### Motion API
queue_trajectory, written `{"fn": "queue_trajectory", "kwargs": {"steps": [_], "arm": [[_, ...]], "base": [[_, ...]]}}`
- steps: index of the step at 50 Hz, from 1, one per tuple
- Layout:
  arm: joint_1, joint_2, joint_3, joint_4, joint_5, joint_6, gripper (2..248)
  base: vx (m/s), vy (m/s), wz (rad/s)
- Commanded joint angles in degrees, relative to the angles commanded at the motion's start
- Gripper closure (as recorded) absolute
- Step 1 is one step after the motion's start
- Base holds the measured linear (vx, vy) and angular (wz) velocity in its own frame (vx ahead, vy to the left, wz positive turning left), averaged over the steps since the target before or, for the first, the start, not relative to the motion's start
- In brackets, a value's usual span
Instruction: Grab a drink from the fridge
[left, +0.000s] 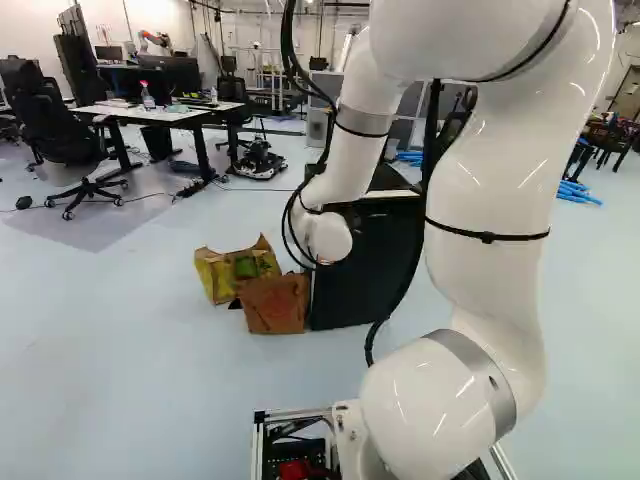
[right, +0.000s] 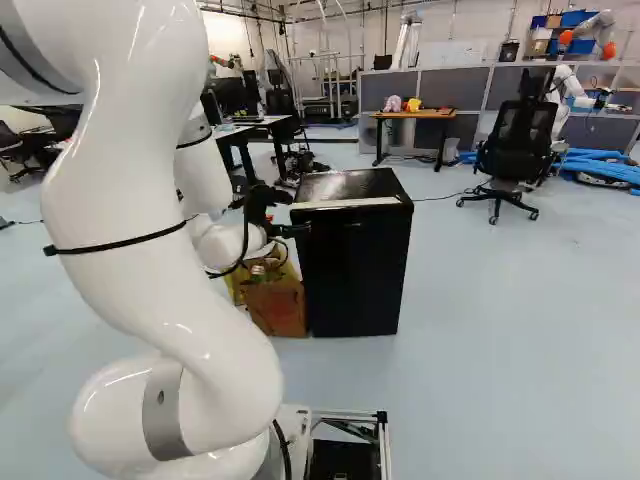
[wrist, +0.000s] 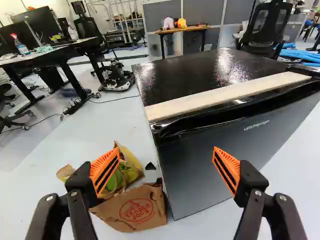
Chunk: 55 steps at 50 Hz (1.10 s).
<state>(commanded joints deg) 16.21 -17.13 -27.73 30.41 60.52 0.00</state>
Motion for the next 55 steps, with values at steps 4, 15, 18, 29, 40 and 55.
{"fn": "queue_trajectory", "kwargs": {"steps": [4, 15, 18, 29, 40, 55], "arm": [[0.02, -0.73, -0.18, 0.71, 0.78, 0.00, 3], [0.35, -2.77, -0.71, 2.66, 2.91, 0.00, 3], [0.51, -3.37, -0.91, 3.19, 3.52, 0.00, 3], [1.21, -5.70, -1.85, 5.14, 5.81, 0.00, 3], [1.92, -8.09, -2.91, 7.09, 8.16, 0.00, 3], [2.88, -11.37, -4.43, 9.74, 11.75, 0.00, 3]], "base": [[0.000, 0.000, 0.000], [0.000, 0.000, 0.000], [0.000, 0.000, 0.000], [0.000, 0.000, 0.000], [0.000, 0.000, 0.000], [0.000, 0.000, 0.000]]}}
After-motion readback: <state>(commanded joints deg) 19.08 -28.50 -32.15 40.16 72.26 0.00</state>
